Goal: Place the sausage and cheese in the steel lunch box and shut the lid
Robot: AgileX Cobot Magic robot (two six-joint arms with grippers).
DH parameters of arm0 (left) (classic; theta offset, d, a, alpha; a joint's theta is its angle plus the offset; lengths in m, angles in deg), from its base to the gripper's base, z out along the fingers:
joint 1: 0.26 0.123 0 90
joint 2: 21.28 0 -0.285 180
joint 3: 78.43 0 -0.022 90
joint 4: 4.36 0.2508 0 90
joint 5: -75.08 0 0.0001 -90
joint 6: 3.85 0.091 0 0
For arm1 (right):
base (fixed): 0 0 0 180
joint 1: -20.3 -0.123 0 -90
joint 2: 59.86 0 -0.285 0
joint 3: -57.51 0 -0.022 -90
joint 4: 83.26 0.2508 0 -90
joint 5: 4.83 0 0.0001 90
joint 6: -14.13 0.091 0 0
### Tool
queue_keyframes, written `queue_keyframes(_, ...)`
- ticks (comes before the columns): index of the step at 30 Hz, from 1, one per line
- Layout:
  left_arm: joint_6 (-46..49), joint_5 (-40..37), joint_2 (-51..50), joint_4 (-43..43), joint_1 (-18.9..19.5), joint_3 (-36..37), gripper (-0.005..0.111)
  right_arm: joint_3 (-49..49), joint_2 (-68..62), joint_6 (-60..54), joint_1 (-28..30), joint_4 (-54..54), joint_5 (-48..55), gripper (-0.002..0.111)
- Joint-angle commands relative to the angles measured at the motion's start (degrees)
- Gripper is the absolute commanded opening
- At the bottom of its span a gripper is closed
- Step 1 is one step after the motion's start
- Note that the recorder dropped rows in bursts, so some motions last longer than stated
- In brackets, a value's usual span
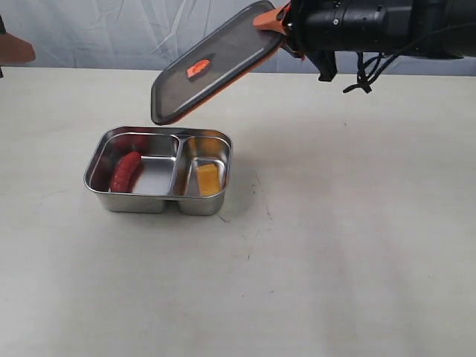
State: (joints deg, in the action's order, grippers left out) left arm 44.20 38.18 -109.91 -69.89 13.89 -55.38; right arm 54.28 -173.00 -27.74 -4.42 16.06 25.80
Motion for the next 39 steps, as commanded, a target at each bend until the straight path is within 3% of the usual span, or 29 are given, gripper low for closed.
queue_keyframes(1, 0.35, 1.97, -0.08, -0.97, 0.23, -0.33, 0.059, -0.13, 3.09, 0.09, -5.43, 0.63, -9.17, -0.001)
queue_keyframes(4, 0.35, 1.97, -0.08, -0.97, 0.23, -0.33, 0.059, -1.14, 3.95, 0.09, -8.33, 0.63, -15.68, -0.001)
queue_keyframes(10, 0.50, 0.84, -0.08, -1.77, 0.23, -0.33, 0.059, -4.63, 3.82, -1.21, -10.69, 0.63, -17.37, -0.001)
queue_keyframes(17, 2.03, -1.15, -0.08, -3.38, 0.23, -0.33, 0.059, -0.46, 4.41, -33.90, -9.68, 0.63, -12.48, -0.001)
queue_keyframes(22, 2.03, -1.67, -0.08, -3.38, 0.23, -0.33, 0.059, 3.09, 4.79, -47.21, -6.50, 0.63, -20.08, -0.001)
queue_keyframes(27, 2.12, -1.60, -0.08, -3.38, 0.23, -0.33, 0.059, 4.42, 4.79, -61.71, -2.60, 0.63, -20.86, -0.001)
queue_keyframes(34, 3.21, -1.60, -0.08, -3.38, 0.23, -0.33, 0.059, 4.69, 4.79, -65.27, 2.18, 0.63, -31.10, -0.001)
queue_keyframes(39, 3.34, 0.93, -0.08, -3.38, 0.13, -0.06, 0.059, 4.69, 4.79, -65.27, 4.65, 0.63, -29.08, -0.001)
